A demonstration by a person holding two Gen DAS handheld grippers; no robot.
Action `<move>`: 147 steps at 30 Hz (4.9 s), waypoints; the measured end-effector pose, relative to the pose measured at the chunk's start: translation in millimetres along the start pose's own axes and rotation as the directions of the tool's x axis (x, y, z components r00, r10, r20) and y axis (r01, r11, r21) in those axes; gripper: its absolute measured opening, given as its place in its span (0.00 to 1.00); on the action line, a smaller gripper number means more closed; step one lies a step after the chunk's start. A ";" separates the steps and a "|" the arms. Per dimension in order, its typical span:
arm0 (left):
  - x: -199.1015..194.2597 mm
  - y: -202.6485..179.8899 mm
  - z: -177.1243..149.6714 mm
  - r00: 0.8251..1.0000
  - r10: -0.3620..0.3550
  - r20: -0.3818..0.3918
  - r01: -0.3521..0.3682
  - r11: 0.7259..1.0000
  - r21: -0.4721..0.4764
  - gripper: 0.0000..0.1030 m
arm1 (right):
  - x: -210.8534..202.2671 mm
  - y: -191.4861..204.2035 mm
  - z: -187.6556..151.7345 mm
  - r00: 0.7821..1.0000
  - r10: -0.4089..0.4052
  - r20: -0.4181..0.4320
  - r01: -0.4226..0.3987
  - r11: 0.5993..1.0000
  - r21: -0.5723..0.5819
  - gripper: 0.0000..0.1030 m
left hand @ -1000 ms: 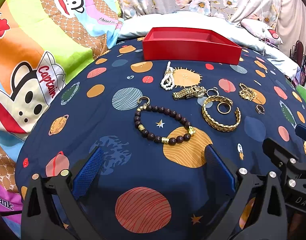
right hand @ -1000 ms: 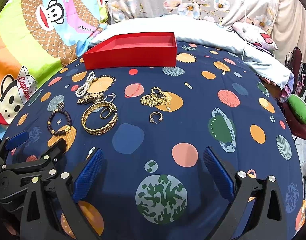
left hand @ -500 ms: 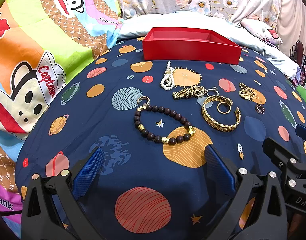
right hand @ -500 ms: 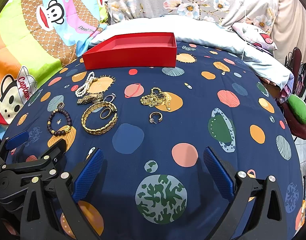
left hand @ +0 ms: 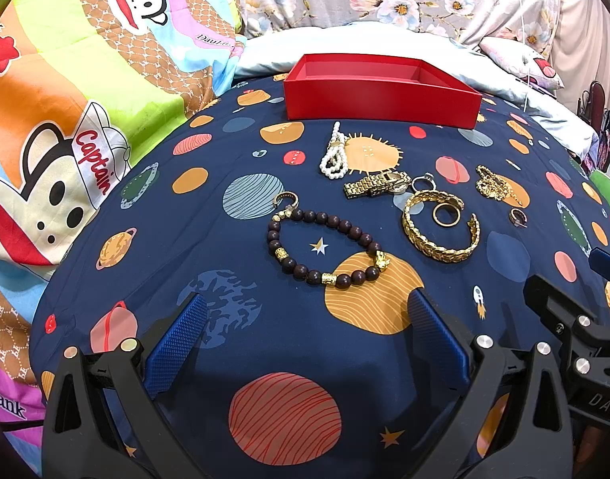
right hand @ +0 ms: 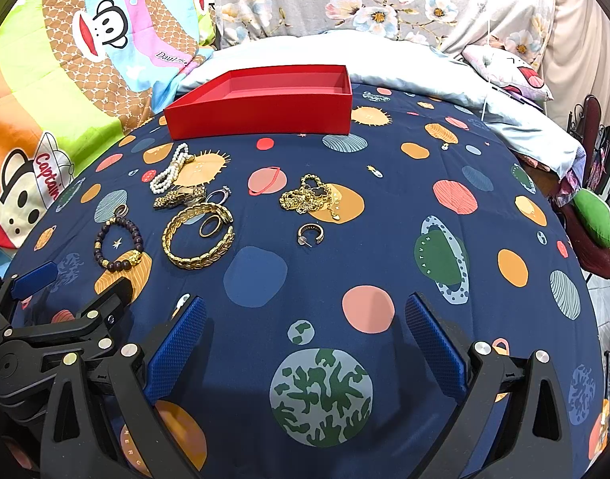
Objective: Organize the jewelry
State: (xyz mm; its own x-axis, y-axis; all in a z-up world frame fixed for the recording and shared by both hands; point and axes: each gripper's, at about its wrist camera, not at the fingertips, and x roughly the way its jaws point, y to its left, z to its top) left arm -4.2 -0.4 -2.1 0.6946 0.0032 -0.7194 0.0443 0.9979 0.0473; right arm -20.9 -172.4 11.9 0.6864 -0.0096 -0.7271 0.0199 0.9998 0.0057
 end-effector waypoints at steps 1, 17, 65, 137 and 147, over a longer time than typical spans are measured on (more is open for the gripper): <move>0.2 -0.1 0.1 1.000 0.001 -0.001 -0.001 1.000 0.000 0.95 | 0.2 0.1 0.1 1.000 -0.001 -0.001 0.001 1.000 0.000 0.95; 0.2 0.0 0.3 1.000 0.000 -0.001 0.000 1.000 0.000 0.95 | 0.0 0.3 -0.1 1.000 -0.001 0.000 0.001 1.000 0.000 0.95; 18.1 28.0 67.3 0.999 -0.049 -0.017 0.047 0.992 -0.119 0.95 | 22.9 -36.6 23.1 0.996 0.035 -0.080 -0.025 0.993 0.118 0.95; 63.2 31.9 100.9 0.970 -0.228 -0.084 0.213 0.964 -0.162 0.27 | 83.8 -30.0 97.0 0.990 0.120 -0.078 -0.115 0.991 0.069 0.03; 82.2 27.5 95.3 0.970 -0.208 -0.124 0.186 0.969 -0.165 0.19 | 78.6 -33.6 97.7 0.987 0.144 -0.071 -0.137 0.986 0.095 0.03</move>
State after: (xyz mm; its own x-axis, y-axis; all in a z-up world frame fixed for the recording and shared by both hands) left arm 122.6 21.1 6.1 0.5756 -0.1963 -0.7938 0.0542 0.9778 -0.2025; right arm 103.4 -208.6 21.7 0.6287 0.1361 -0.7657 -0.0056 0.9853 0.1706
